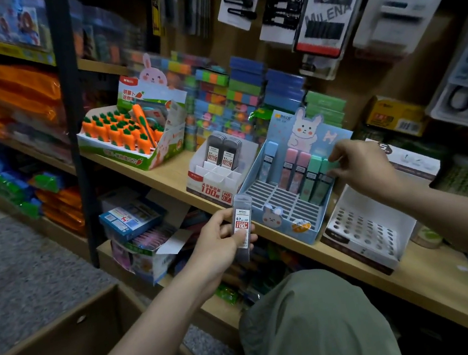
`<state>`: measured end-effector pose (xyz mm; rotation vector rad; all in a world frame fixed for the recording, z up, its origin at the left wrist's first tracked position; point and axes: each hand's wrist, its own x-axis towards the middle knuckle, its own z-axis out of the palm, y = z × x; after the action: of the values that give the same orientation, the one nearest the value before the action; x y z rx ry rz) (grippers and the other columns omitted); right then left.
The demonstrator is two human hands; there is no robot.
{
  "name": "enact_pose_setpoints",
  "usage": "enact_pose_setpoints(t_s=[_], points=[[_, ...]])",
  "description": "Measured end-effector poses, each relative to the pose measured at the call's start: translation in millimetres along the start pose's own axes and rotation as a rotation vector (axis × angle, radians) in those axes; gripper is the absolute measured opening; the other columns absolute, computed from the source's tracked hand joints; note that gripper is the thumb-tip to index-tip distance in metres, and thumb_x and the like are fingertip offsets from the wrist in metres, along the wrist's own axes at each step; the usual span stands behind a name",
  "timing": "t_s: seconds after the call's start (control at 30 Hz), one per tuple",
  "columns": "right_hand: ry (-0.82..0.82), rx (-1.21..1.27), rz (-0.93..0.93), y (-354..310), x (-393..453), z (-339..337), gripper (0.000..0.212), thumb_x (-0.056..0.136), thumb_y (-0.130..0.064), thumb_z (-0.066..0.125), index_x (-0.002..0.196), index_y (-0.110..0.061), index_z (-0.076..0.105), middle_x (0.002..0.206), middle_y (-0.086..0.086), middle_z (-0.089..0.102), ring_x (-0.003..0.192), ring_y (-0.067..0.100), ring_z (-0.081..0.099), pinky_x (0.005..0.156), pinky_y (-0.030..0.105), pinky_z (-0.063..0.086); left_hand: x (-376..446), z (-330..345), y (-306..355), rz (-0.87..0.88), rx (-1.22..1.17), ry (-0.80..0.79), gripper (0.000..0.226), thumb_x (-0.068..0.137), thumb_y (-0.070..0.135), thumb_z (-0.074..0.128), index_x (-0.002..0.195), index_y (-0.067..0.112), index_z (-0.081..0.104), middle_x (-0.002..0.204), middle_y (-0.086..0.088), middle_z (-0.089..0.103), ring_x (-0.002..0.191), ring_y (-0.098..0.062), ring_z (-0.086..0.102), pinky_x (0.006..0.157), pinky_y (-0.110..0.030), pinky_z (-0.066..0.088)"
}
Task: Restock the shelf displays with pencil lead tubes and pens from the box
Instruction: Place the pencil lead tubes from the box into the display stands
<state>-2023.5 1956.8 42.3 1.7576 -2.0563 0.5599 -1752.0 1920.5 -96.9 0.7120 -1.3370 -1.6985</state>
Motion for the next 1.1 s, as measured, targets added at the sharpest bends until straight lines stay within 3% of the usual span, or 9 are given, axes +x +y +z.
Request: enact_pose_setpoints(t_s=[0.17, 0.33, 0.47, 0.67, 0.77, 0.83, 0.93, 1.0, 1.1], points=[[0.035, 0.004, -0.030, -0.8, 0.6, 4.4, 0.021, 0.074, -0.011, 0.083, 0.090, -0.011, 0.069, 0.091, 0.007, 0.070, 0.081, 0.021, 0.063, 0.075, 0.033, 0.051, -0.7, -1.2, -1.9, 0.012, 0.011, 0.000, 0.033, 0.095, 0.001, 0.054, 0.110, 0.031, 0.058, 0.094, 0.004, 0.075, 0.092, -0.015, 0.072, 0.073, -0.027, 0.057], [0.073, -0.021, -0.042, -6.6, -2.1, 7.0, 0.021, 0.077, -0.011, 0.080, 0.095, -0.012, 0.069, 0.094, 0.007, 0.072, 0.083, 0.022, 0.066, 0.077, 0.040, 0.056, 0.3, -4.1, -1.0, 0.018, 0.018, 0.005, 0.032, 0.096, 0.003, 0.054, 0.109, 0.031, 0.057, 0.095, 0.005, 0.075, 0.093, -0.014, 0.072, 0.082, -0.034, 0.057], [0.052, -0.024, -0.055, -7.6, -2.9, 1.1, 0.030, 0.079, -0.012, 0.078, 0.108, -0.010, 0.068, 0.105, 0.008, 0.068, 0.090, 0.023, 0.065, 0.080, 0.042, 0.056, 0.5, -4.1, -0.3, 0.021, 0.021, -0.003, 0.033, 0.096, 0.003, 0.053, 0.110, 0.032, 0.058, 0.097, 0.005, 0.075, 0.094, -0.014, 0.072, 0.083, -0.034, 0.055], [0.013, -0.101, -0.076, -16.5, -9.1, 3.0, 0.038, 0.088, -0.020, 0.070, 0.124, -0.011, 0.065, 0.116, 0.010, 0.057, 0.100, 0.025, 0.058, 0.083, 0.039, 0.053, -1.8, -7.7, 5.0, 0.027, 0.004, -0.004, 0.031, 0.096, 0.004, 0.054, 0.115, 0.029, 0.057, 0.100, 0.004, 0.075, 0.095, -0.015, 0.072, 0.080, -0.033, 0.054], [0.087, 0.045, -0.131, -33.7, -7.0, 0.0, 0.032, 0.092, -0.023, 0.064, 0.123, -0.017, 0.062, 0.110, 0.001, 0.057, 0.085, 0.009, 0.058, 0.073, 0.023, 0.052, -4.2, -11.0, 10.7, 0.040, 0.003, 0.003, 0.029, 0.097, 0.006, 0.053, 0.119, 0.024, 0.055, 0.104, 0.002, 0.074, 0.097, -0.016, 0.071, 0.076, -0.029, 0.054], [-0.032, 0.263, -0.138, -55.4, -4.9, -2.5, 0.022, 0.092, -0.028, 0.062, 0.113, -0.025, 0.064, 0.095, -0.009, 0.063, 0.072, -0.001, 0.061, 0.064, 0.015, 0.053, -5.8, -11.3, 14.9, 0.047, 0.033, 0.021, 0.026, 0.097, 0.006, 0.053, 0.117, 0.023, 0.056, 0.105, 0.001, 0.074, 0.097, -0.016, 0.071, 0.079, -0.030, 0.053], [-0.313, 0.487, -0.150, -88.3, -5.4, 3.1, 0.030, 0.089, -0.040, 0.062, 0.117, -0.030, 0.064, 0.093, -0.015, 0.069, 0.080, -0.004, 0.066, 0.073, 0.016, 0.056, -3.8, -6.8, 20.5, 0.054, 0.070, 0.067, 0.027, 0.096, 0.004, 0.054, 0.118, 0.020, 0.058, 0.109, -0.004, 0.070, 0.092, -0.015, 0.072, 0.078, -0.025, 0.053], [-0.369, 0.547, -0.178, -102.5, -7.7, 9.5, 0.038, 0.085, -0.044, 0.065, 0.121, -0.031, 0.062, 0.095, -0.014, 0.069, 0.084, -0.003, 0.067, 0.077, 0.020, 0.057, 0.0, -0.7, 24.8, 0.083, 0.091, 0.084, 0.027, 0.097, 0.004, 0.054, 0.116, 0.022, 0.059, 0.107, -0.004, 0.070, 0.091, -0.014, 0.071, 0.077, -0.023, 0.052], [-0.367, 0.682, -0.155, -109.3, -4.9, 17.3, 0.024, 0.084, -0.031, 0.073, 0.107, -0.027, 0.067, 0.089, -0.006, 0.072, 0.077, 0.004, 0.071, 0.076, 0.031, 0.061, 7.6, 9.9, 32.4, 0.123, 0.126, 0.091, 0.026, 0.097, 0.005, 0.054, 0.115, 0.022, 0.061, 0.104, -0.001, 0.072, 0.091, -0.010, 0.071, 0.073, -0.017, 0.051]])
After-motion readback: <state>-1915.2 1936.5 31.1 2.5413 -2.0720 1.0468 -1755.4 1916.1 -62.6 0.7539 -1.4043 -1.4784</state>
